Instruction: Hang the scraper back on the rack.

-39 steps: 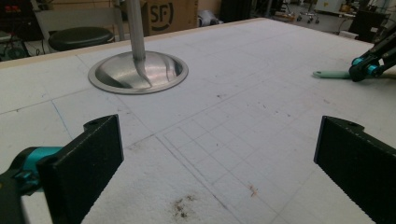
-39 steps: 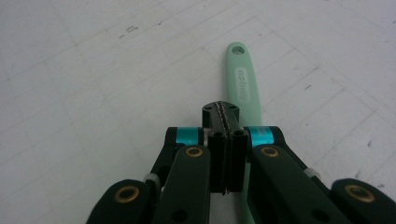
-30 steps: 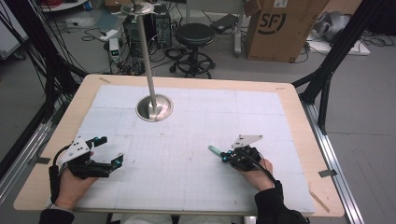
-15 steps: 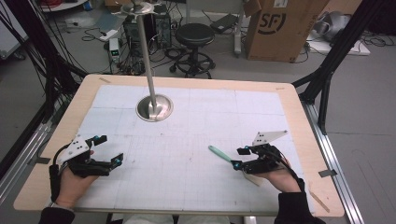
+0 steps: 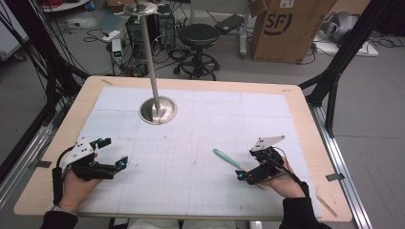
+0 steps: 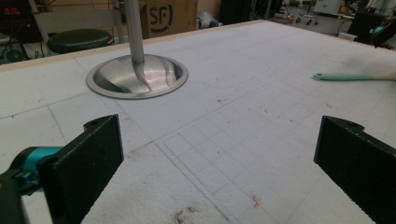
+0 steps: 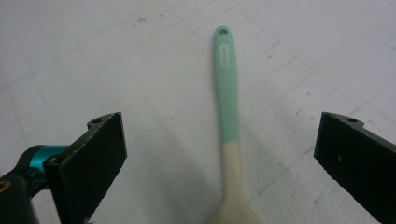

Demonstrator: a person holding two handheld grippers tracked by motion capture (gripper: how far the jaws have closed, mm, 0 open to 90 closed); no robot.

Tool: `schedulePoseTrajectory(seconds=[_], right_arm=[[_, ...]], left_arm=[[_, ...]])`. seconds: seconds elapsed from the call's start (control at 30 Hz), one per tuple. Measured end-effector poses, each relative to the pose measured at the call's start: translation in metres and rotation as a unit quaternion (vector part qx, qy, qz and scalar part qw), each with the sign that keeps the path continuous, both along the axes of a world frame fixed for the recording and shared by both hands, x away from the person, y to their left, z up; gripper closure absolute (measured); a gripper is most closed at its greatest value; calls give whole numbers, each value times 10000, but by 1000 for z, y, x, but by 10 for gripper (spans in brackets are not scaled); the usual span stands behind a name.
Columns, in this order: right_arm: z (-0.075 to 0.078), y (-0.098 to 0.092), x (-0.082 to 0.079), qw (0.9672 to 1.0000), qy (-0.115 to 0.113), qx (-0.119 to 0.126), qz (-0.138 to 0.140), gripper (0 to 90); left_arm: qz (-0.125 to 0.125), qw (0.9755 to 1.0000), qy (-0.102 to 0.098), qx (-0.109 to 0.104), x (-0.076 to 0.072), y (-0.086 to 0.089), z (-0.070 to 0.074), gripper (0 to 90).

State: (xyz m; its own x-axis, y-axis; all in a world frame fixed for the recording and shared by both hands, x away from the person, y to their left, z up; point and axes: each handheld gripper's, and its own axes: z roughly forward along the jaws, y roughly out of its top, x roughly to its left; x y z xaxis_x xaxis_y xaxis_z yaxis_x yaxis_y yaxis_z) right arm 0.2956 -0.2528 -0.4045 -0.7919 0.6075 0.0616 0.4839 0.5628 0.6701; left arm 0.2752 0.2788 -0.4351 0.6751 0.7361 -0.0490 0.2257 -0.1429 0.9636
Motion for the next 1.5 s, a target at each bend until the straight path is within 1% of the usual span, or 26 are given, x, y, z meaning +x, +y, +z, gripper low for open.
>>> schedulePoseTrajectory(seconds=[0.03, 0.1, 0.17, 0.23, 0.27, 0.33, 0.4, 0.5, 0.57, 0.6, 0.63, 0.77, 0.87, 0.93, 1.0, 1.03, 1.07, 1.13, 1.17, 1.23, 1.3, 1.33, 1.37, 1.4, 1.47, 1.5], right_arm=[[1, 1, 0, 9999, -48, -109, 28, 32], [2, 4, 2, 9997, -10, -248, 83, 42], [2, 9, 4, 9993, 114, -345, 52, 54], [0, 14, 6, 9987, 214, -453, 50, 71], [0, 16, 7, 9982, 234, -547, 68, 83], [0, 17, 8, 9972, 272, -693, 112, 145], [1, 17, 11, 9962, 345, -791, 109, 148], [0, 18, 15, 9923, 539, -1096, 178, 173], [0, 19, 18, 9906, 659, -1180, 210, 218], [1, 19, 19, 9899, 771, -1177, 198, 239], [0, 19, 20, 9894, 823, -1175, 210, 248], [1, 20, 23, 9861, 891, -1387, 206, 342], [-1, 22, 25, 9811, 964, -1653, 277, 403], [-2, 24, 25, 9785, 1013, -1766, 337, 430], [-2, 27, 25, 9750, 1064, -1914, 368, 476], [-2, 28, 25, 9720, 1068, -2053, 410, 501], [-2, 29, 26, 9711, 1093, -2084, 389, 519], [-3, 30, 28, 9675, 1141, -2226, 382, 557], [-3, 31, 28, 9665, 1197, -2238, 374, 583], [-4, 32, 29, 9642, 1306, -2285, 339, 588], [-4, 34, 31, 9620, 1325, -2357, 380, 610], [-4, 36, 32, 9598, 1361, -2424, 387, 618], [-4, 40, 32, 9560, 1433, -2527, 401, 636], [-4, 40, 32, 9560, 1433, -2527, 401, 636], [-3, 44, 35, 9505, 1466, -2697, 476, 645], [-4, 46, 37, 9479, 1545, -2750, 444, 645]], left_arm=[[4, 10000, 3, 8, 0, 0, 0, 19], [4, 10000, 11, 14, -1, 0, 0, 19], [25, 10000, 0, 18, -3, 1, 1, 19], [32, 10000, -11, -43, -3, 1, 1, 19], [35, 10000, -6, -79, -2, 1, 1, 19], [10, 10000, 32, -83, 0, 1, 0, 19], [8, 10000, 54, -65, 1, 0, -2, 19], [8, 10000, 37, -84, 2, -1, -1, 19], [23, 9999, 7, -121, 1, -1, 0, 19], [19, 9999, 0, -108, 1, -1, 0, 19], [19, 9999, 7, -101, 1, -2, 0, 19], [34, 9999, 23, -98, 2, -2, -1, 19], [27, 9999, 10, -119, 2, -2, -1, 19], [15, 9999, 6, -122, 2, -2, -1, 19], [20, 9999, 18, -133, 3, -2, -1, 19], [20, 9999, 17, -126, 3, -2, -1, 19], [16, 9999, 14, -132, 3, -2, -1, 19], [19, 9999, -10, -132, 2, -2, -1, 19], [29, 9999, -18, -146, 2, -2, 0, 19], [24, 9999, -18, -142, 2, -1, 0, 19], [35, 9999, -11, -139, 2, -2, 0, 19], [27, 9999, 3, -134, 2, -2, -1, 19], [31, 9999, 9, -126, 2, -2, -1, 19], [25, 9999, 3, -119, 2, -2, -1, 19], [29, 9999, 4, -130, 2, -2, -1, 19], [28, 9999, 9, -126, 2, -2, -1, 19]])
